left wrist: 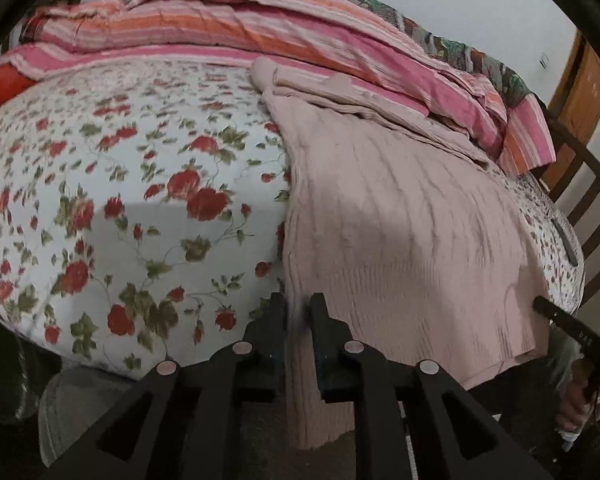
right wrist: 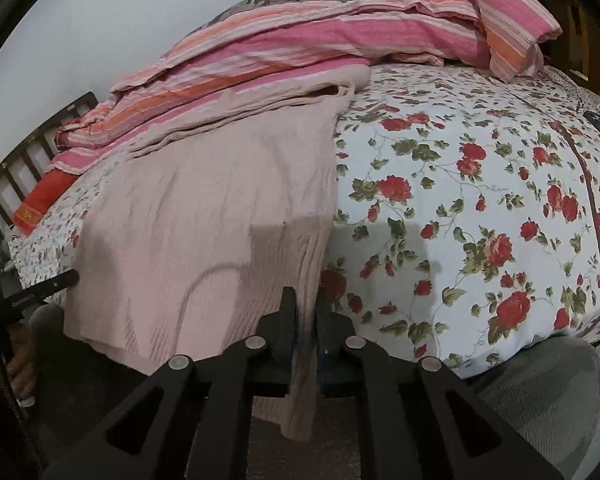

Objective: Fold small clothes
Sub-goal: 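Lift the hem with both grippers and fold it toward the collar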

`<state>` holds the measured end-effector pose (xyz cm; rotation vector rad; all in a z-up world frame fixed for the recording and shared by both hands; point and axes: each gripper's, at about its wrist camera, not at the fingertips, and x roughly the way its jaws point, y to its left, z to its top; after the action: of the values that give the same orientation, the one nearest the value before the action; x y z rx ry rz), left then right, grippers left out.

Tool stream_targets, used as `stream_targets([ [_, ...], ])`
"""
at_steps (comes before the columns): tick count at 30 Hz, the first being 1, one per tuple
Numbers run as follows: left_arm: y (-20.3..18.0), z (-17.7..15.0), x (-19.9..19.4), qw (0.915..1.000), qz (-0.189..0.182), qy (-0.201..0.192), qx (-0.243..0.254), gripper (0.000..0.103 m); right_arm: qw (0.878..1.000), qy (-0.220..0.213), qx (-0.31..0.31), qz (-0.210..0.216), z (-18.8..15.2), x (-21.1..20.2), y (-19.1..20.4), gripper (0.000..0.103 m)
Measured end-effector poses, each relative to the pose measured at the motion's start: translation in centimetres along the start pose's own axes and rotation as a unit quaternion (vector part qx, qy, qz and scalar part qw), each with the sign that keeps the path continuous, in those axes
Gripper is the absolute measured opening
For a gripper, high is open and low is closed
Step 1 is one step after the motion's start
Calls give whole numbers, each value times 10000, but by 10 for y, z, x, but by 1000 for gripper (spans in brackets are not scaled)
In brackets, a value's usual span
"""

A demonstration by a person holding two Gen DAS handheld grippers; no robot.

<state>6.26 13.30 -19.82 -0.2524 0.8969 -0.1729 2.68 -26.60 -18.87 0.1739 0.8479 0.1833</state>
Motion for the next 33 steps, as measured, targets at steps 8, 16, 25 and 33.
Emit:
stream_targets([
  [8,-2,19,21,9994,-238,154,-175,29,9999,87,-42,127,19,18,4,21],
  [16,-8,5,13,9979,-571,298,-93,29,9983,399,167,378,15,25,1,21],
  [25,-25,-25,-5,9957,-866,257,225,30,9976,382,98,570,-14,-1,0,21],
  [33,-19,-25,-7,9956,-906,247,-58,24,9960,435,243,735,-15,1,3,24],
])
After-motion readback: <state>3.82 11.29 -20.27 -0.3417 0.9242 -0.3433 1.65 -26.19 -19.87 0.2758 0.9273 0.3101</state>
